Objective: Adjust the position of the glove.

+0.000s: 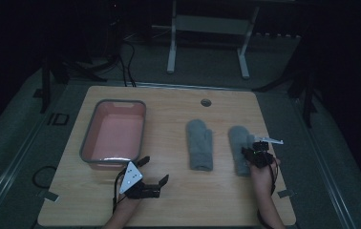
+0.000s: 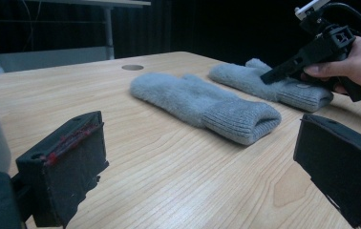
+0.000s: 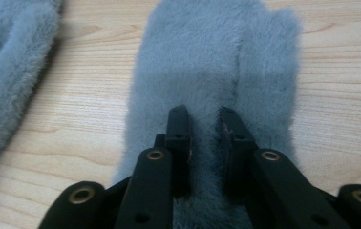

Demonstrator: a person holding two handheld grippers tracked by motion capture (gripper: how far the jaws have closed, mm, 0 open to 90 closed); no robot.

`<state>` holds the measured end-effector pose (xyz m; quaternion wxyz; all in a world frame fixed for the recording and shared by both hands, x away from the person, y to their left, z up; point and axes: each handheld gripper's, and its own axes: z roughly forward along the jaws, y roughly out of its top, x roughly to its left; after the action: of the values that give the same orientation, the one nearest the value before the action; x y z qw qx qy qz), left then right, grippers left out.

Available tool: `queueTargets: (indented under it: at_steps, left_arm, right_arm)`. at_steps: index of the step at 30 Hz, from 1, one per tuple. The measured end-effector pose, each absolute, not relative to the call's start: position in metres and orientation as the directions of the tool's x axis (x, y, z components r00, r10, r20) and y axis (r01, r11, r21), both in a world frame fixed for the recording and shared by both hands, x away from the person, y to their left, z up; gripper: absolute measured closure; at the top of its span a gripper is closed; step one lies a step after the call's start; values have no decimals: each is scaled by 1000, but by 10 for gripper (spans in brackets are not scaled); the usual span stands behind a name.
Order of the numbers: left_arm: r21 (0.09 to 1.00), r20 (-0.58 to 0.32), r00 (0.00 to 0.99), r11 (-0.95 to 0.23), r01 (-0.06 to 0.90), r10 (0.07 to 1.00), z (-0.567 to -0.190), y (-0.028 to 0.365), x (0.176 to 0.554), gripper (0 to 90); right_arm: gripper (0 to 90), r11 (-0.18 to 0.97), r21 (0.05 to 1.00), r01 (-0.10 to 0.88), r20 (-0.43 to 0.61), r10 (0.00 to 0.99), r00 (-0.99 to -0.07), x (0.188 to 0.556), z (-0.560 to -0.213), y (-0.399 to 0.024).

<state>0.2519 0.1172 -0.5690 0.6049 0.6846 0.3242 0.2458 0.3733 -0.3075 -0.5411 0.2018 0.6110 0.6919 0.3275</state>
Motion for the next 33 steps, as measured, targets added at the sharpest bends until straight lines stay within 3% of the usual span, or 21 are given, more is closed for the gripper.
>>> queueTargets:
  at_steps: [5, 14, 20, 26, 33]
  left_arm:
    - [987, -59, 668, -56, 150, 742, -569, 117, 252, 41]
    - [987, -63, 669, -54, 153, 741, -569, 118, 252, 48]
    - [987, -54, 670, -60, 146, 741, -569, 117, 252, 47]
    - [987, -58, 667, -58, 151, 742, -569, 117, 252, 47]
    - [987, -64, 667, -53, 153, 743, -569, 118, 252, 47]
  right_arm:
    - [500, 57, 723, 688, 133, 966, -220, 370, -531, -310]
    - [466, 81, 706, 704, 106, 970, -218, 372, -534, -307]
    - [558, 100, 709, 698, 60, 978, -202, 371, -546, -301]
    - [784, 65, 714, 697, 80, 981, -174, 369, -547, -302]
    - [814, 7, 731, 682, 119, 983, -138, 365, -535, -303]
